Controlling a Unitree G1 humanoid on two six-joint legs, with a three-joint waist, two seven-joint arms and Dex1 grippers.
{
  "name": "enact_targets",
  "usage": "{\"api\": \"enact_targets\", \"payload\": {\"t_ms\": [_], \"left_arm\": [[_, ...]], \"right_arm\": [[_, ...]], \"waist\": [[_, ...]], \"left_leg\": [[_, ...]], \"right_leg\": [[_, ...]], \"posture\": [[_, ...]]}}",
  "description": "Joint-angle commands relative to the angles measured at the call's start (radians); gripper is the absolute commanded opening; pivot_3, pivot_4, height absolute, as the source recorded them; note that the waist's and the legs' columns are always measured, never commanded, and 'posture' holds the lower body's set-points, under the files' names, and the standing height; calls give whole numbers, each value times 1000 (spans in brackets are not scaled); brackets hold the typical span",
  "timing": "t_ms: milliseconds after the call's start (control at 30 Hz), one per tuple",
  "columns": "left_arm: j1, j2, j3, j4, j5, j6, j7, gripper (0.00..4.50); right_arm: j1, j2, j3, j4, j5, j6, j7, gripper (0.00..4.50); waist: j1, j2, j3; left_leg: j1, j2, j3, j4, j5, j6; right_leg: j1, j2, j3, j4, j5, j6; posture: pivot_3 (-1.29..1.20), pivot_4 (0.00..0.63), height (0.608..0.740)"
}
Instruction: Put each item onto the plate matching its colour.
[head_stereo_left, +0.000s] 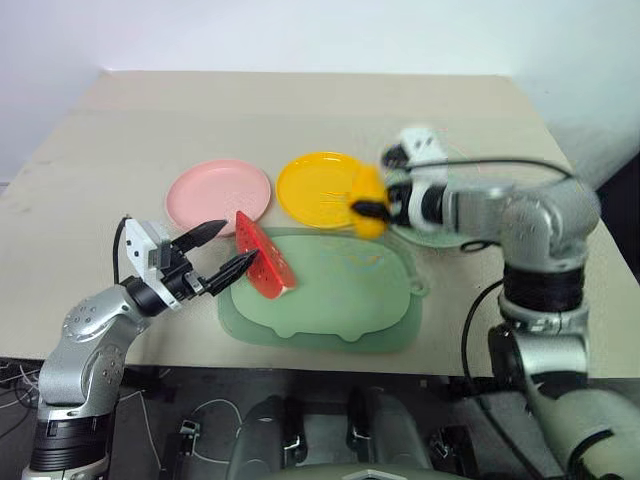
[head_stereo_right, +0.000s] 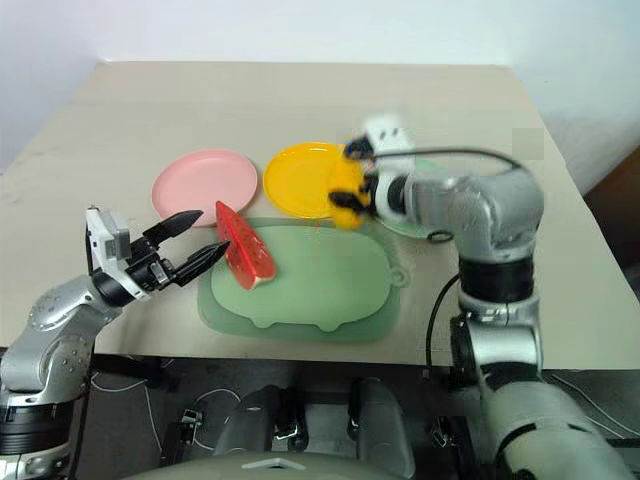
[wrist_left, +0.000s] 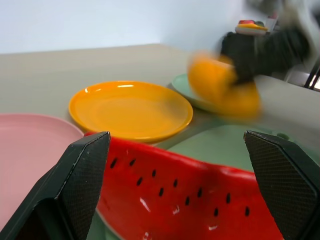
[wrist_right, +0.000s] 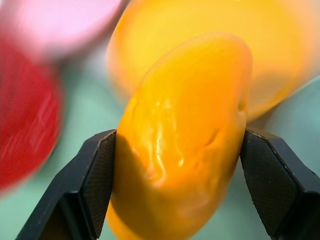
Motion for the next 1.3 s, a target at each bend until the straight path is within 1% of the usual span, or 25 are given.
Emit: {"api": "enact_targets", "payload": {"t_ms": [33, 233, 400, 500, 667, 733, 767, 1033, 1067, 1167, 1300], "left_arm": [[11, -6, 17, -18, 0, -32, -4, 4500], [26, -9, 20, -25, -3, -40, 0, 4500], [35, -13, 20, -40, -2, -42, 14, 4500], [39, -11, 22, -49, -3, -42, 21, 4500], [44, -6, 27, -63, -7, -37, 31, 4500], [42, -4, 28, -66, -9, -34, 35, 4500], [42, -3, 28, -67, -10, -33, 37, 4500], [31, 1, 22, -75, -17, -17, 47, 4500], [27, 2, 22, -76, -19, -13, 49, 4500], [13, 4, 23, -77, -25, -1, 54, 4500], [4, 2, 17, -88, -32, 17, 60, 4500]], "right_arm": [[-96, 26, 98, 228, -95, -187, 64, 3418], [-255, 117, 170, 610, -213, -441, 167, 3418], [-325, 209, 170, 874, -290, -609, 195, 3418], [-353, 255, 156, 989, -319, -671, 200, 3418], [-374, 301, 132, 1110, -358, -757, 196, 3418], [-379, 308, 126, 1133, -370, -788, 209, 4135], [-382, 310, 122, 1139, -376, -797, 216, 4415], [-399, 278, 85, 1066, -376, -758, 257, 4465], [-392, 266, 79, 1016, -365, -736, 274, 4465], [-328, 214, 66, 753, -315, -612, 333, 4465], [-184, 156, 66, 409, -258, -503, 374, 4465]], "waist": [[-14, 0, 0], [-23, 0, 0], [-22, 0, 0], [-20, 0, 0], [-23, 0, 0], [-24, 0, 0], [-24, 0, 0], [-23, 0, 0], [-22, 0, 0], [-19, 0, 0], [-19, 0, 0]], "left_leg": [[0, 0, 0, 0, 0, 0], [-1, 0, 2, 0, 2, 2], [0, 0, 2, 0, 2, 2], [-1, 0, 2, 0, 1, 0], [0, 0, 2, 1, 1, -1], [0, 0, 2, 1, 1, -1], [0, 0, 2, 1, 1, -1], [0, 0, 1, 1, 1, -1], [0, 0, 1, 1, 1, -1], [-1, 0, 1, 1, 1, -1], [0, 0, -1, 1, 1, -1]], "right_leg": [[0, 0, 0, 0, 0, 0], [-1, 0, 0, 2, 0, 0], [-1, 0, 0, 2, 0, 0], [-1, 0, 0, 2, 0, 0], [-1, 0, 0, 3, 0, 0], [-1, 0, 0, 3, 0, 0], [-1, 0, 0, 3, 0, 0], [-1, 0, 0, 4, 0, 0], [-1, 0, 0, 4, 0, 0], [-1, -1, 0, 4, 0, 0], [0, -1, 0, 4, 0, 0]], "posture": [[0, 150, 696], [0, 150, 696], [0, 150, 696], [0, 150, 696], [0, 150, 696], [0, 150, 696], [0, 150, 696], [0, 150, 696], [0, 150, 696], [0, 150, 696], [0, 150, 696]]}}
